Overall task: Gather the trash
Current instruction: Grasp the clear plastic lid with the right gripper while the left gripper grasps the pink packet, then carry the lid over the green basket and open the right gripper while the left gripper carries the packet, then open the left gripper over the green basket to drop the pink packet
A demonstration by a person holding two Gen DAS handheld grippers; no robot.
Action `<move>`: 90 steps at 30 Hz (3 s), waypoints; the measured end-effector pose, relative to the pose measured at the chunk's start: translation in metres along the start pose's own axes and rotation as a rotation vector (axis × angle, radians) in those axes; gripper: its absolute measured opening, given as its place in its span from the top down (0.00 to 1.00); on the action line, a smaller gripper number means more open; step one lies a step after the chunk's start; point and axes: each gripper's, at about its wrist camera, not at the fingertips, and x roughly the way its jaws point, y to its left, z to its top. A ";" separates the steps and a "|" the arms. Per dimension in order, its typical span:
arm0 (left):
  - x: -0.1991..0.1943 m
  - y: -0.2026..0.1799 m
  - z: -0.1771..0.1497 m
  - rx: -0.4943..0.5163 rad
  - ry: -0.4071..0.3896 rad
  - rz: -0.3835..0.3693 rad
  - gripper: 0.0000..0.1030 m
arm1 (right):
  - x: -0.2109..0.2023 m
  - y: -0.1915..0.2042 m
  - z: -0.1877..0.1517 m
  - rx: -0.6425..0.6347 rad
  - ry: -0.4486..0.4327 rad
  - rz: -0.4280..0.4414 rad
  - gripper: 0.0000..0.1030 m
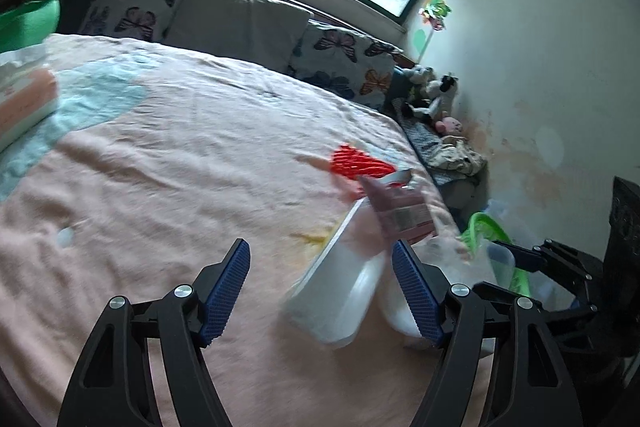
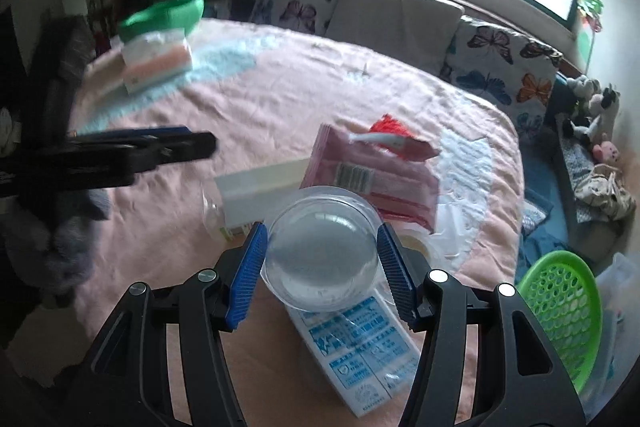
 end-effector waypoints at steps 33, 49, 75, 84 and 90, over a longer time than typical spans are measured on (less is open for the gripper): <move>0.116 -0.034 0.038 0.054 0.142 -0.158 0.73 | -0.044 -0.106 -0.061 0.330 -0.063 -0.103 0.47; 0.063 -0.070 0.039 0.132 0.028 -0.132 0.96 | -0.059 -0.152 -0.097 0.447 -0.077 -0.181 0.47; 0.034 -0.161 0.033 0.245 0.013 -0.295 0.97 | -0.056 -0.222 -0.169 0.602 -0.022 -0.294 0.46; 0.068 -0.230 0.016 0.349 0.082 -0.343 0.97 | -0.071 -0.234 -0.193 0.667 -0.045 -0.311 0.34; 0.099 -0.267 -0.005 0.399 0.154 -0.351 0.97 | -0.096 -0.236 -0.206 0.692 -0.080 -0.328 0.33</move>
